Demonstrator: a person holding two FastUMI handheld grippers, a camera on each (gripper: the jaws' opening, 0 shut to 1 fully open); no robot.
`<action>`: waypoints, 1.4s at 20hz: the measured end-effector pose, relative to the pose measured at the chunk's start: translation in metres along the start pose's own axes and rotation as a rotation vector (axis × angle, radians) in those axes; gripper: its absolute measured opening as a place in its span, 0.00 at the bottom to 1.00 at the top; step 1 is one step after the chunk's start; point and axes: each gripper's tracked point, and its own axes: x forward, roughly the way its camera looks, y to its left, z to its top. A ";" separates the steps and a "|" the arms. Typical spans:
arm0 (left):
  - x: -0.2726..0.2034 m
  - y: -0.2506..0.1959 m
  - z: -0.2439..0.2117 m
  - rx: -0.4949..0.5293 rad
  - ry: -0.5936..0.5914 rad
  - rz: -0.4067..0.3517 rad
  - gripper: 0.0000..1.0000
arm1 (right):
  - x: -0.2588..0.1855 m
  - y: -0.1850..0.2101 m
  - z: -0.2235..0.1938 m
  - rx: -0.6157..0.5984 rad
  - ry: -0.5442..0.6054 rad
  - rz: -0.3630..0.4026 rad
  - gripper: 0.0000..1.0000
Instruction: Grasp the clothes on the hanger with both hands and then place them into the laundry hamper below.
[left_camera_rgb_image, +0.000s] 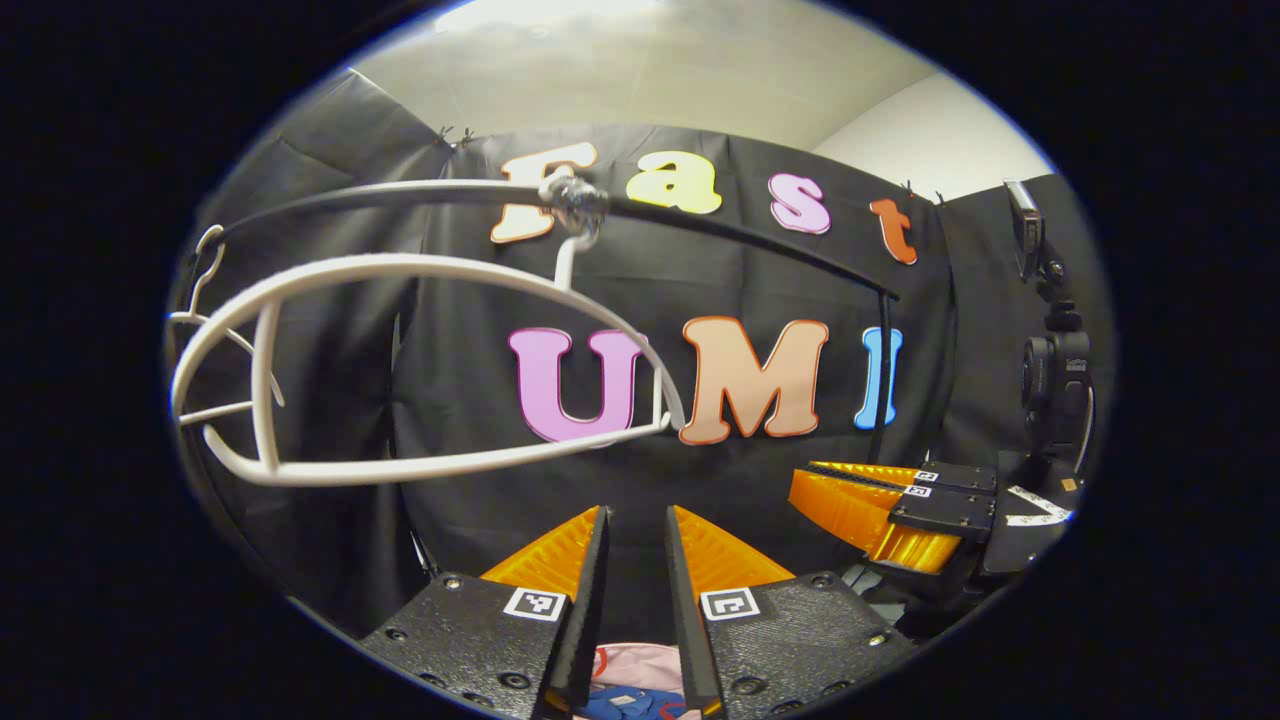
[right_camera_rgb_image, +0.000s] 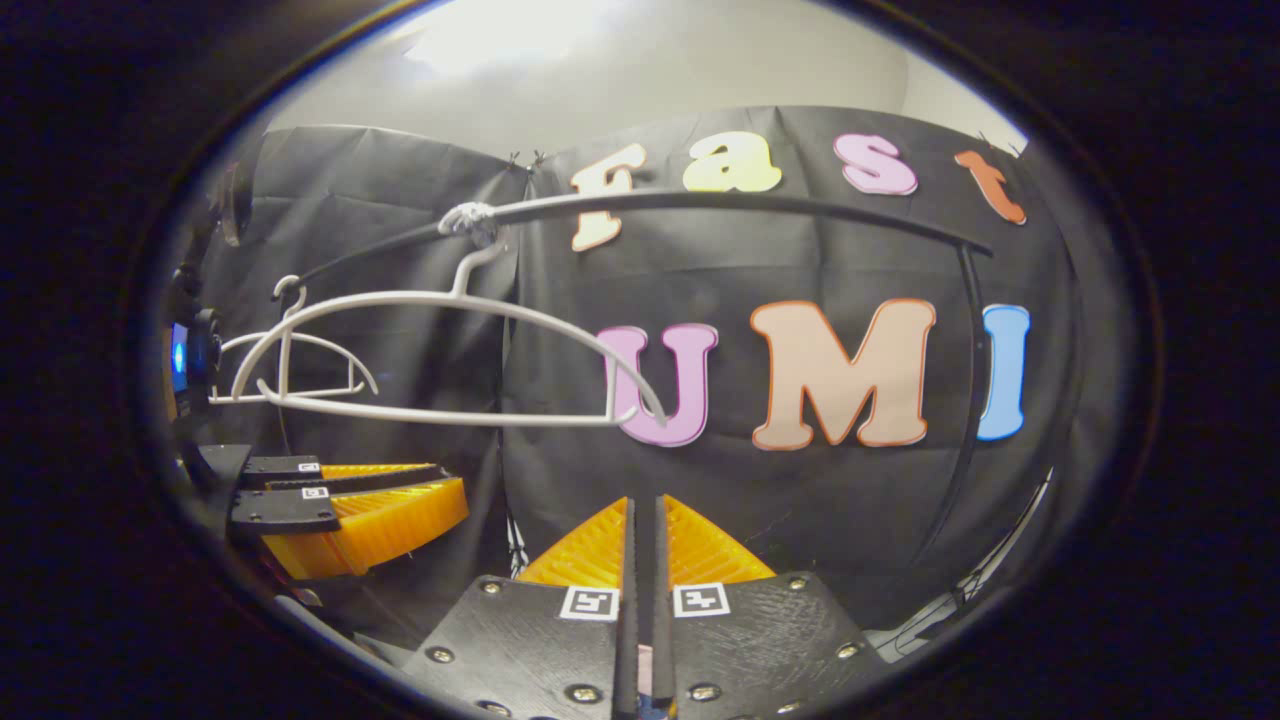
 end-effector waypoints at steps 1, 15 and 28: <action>-0.003 0.002 0.010 -0.003 -0.019 0.001 0.30 | -0.004 0.000 0.011 -0.001 -0.021 -0.003 0.06; -0.010 -0.022 0.094 0.054 -0.197 -0.008 0.42 | -0.039 -0.047 0.075 -0.002 -0.156 -0.129 0.06; -0.005 -0.029 0.089 0.058 -0.192 -0.009 0.95 | -0.047 -0.057 0.077 -0.019 -0.164 -0.148 0.96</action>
